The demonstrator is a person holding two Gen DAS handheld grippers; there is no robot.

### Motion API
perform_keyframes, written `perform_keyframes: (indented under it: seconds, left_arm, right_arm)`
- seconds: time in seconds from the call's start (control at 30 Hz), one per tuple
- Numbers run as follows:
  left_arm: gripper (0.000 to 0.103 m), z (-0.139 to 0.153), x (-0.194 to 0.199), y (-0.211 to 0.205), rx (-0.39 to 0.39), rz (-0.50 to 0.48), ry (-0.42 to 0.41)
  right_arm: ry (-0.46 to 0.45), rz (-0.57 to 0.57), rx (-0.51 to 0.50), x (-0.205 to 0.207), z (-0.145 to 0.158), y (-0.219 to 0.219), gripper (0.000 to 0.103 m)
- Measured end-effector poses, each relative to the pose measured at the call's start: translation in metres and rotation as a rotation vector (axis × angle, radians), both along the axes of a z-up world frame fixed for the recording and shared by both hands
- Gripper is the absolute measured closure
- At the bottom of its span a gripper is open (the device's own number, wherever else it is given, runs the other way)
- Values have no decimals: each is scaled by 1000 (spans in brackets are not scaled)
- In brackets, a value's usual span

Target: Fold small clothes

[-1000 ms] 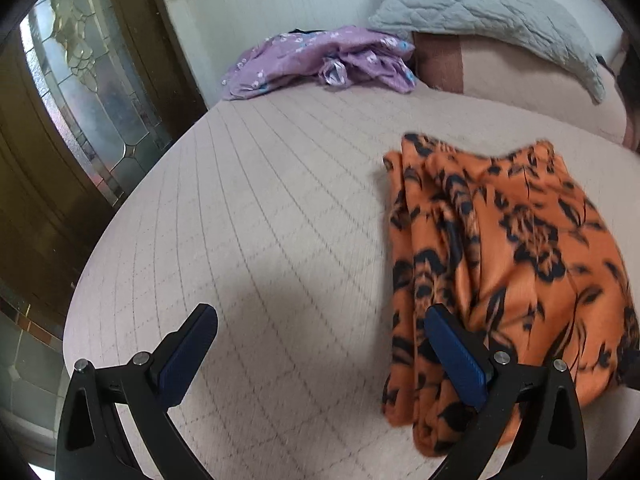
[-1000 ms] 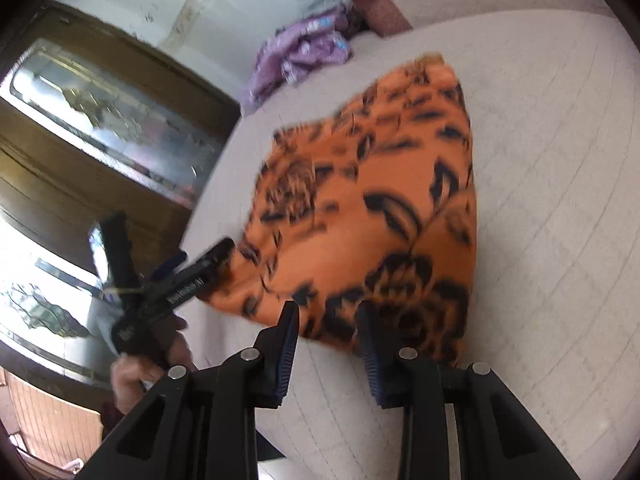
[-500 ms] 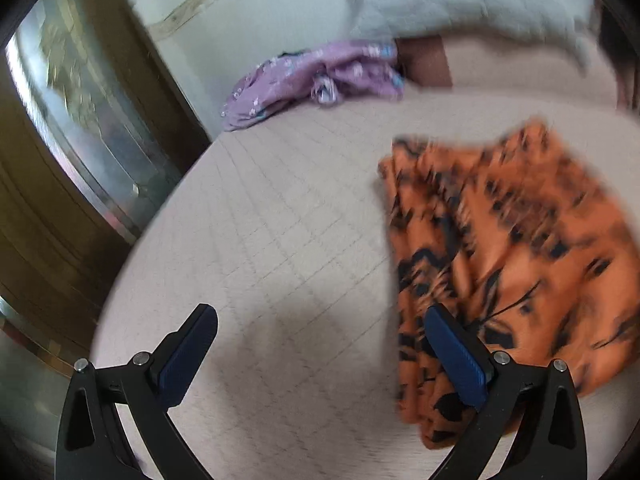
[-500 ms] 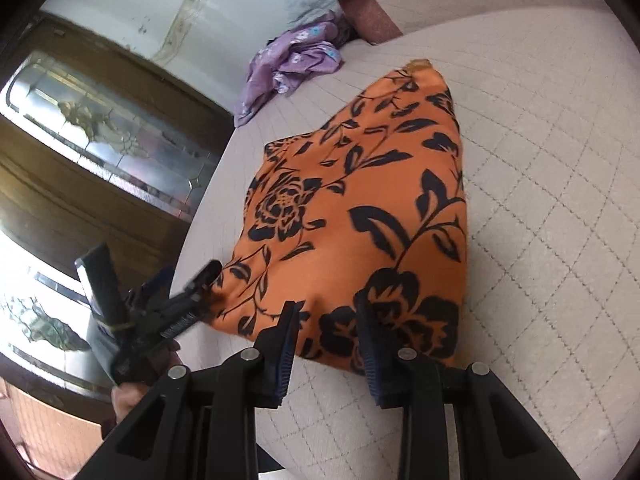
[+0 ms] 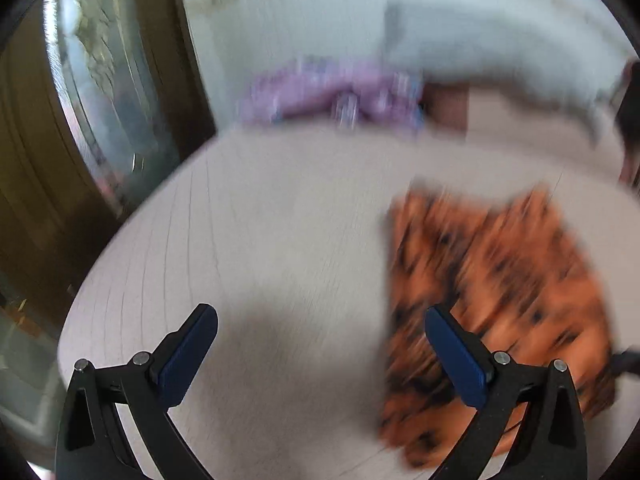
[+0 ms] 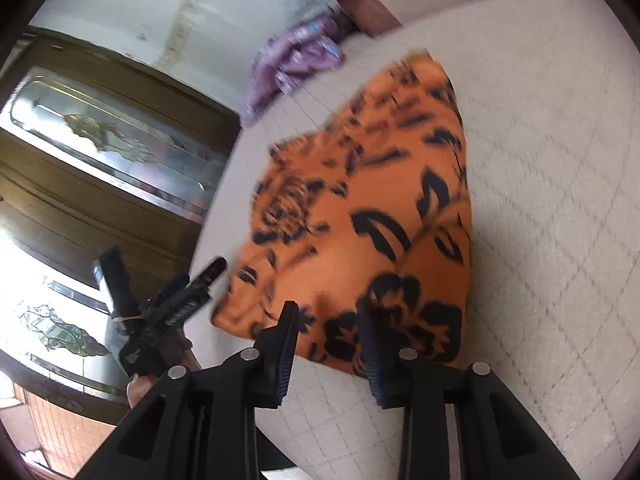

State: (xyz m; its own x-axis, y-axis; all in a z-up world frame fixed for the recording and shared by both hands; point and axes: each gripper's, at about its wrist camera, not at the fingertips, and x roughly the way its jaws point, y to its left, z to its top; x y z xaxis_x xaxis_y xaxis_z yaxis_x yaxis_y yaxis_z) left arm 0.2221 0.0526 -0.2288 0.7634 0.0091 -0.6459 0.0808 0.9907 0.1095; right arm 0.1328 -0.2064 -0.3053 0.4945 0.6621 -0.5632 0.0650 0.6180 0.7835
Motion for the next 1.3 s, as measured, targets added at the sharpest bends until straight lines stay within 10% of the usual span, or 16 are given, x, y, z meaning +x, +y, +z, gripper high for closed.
perform_keyframes:
  seconds: [0.17, 0.3, 0.8, 1.3]
  left_arm:
    - [0, -8, 11, -50, 60, -73, 25]
    - [0, -56, 27, -92, 280, -66, 185]
    - [0, -63, 36, -38, -6, -118, 305]
    - [0, -25, 7, -38, 102, -115, 117]
  right_arm:
    - [36, -69, -11, 2, -13, -12, 69]
    - [59, -65, 6, 7, -22, -11, 71]
    - [25, -70, -36, 5, -17, -17, 69]
    - [-23, -87, -62, 4, -4, -14, 69]
